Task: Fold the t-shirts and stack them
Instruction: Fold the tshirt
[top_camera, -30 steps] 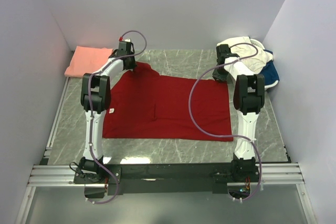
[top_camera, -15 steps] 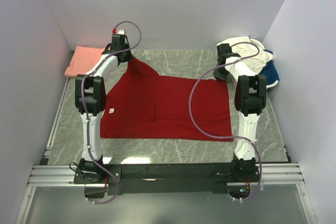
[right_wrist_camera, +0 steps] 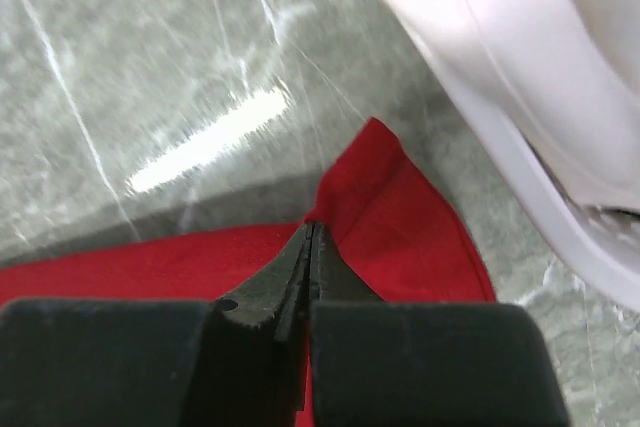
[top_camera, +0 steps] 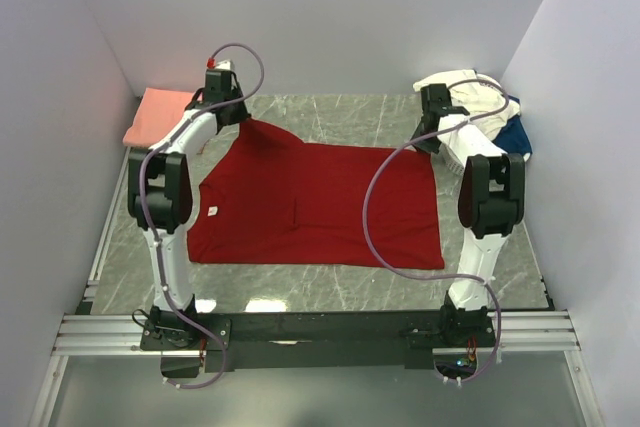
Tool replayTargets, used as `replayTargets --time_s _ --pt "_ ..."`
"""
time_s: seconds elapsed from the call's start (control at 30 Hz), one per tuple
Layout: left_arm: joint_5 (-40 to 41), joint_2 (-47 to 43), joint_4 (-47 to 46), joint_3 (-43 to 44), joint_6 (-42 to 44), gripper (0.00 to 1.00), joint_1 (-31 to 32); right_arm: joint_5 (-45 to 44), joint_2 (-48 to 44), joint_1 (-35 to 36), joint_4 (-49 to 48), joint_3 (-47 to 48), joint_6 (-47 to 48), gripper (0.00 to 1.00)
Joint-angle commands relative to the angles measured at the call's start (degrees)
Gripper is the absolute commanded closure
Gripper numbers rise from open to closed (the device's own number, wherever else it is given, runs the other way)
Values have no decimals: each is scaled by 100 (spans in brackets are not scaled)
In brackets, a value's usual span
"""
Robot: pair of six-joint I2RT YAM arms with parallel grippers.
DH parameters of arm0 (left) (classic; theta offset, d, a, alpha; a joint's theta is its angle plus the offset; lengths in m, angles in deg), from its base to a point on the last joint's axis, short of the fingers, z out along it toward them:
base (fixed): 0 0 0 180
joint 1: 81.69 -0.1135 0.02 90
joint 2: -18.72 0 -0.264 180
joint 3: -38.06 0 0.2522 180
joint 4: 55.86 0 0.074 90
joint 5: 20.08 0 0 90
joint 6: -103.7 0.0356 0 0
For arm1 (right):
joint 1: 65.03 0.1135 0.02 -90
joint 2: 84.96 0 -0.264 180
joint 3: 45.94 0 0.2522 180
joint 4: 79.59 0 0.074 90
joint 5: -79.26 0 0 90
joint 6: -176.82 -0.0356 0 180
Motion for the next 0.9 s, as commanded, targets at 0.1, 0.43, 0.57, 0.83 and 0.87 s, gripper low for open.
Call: replayTargets --time_s 0.1,0.43,0.57,0.83,0.87 --pt "-38 -1119 -261 -830 -489 100 -16 28 -706 62 -382 -645 -116 100" --pt "67 -2921 -296 -3079 -1693 100 1 90 -1847 168 -778 -1928 -256 100" --pt "216 -3695 -340 -4177 -1984 100 1 160 -2375 177 -1024 -2613 -405 100" --pt "216 -5075 -314 -5409 -2283 100 1 555 -3246 168 -1481 -3827 -616 100" --pt "225 -5224 -253 -5497 -2292 100 1 573 -3299 168 -1499 -3897 -625 100"
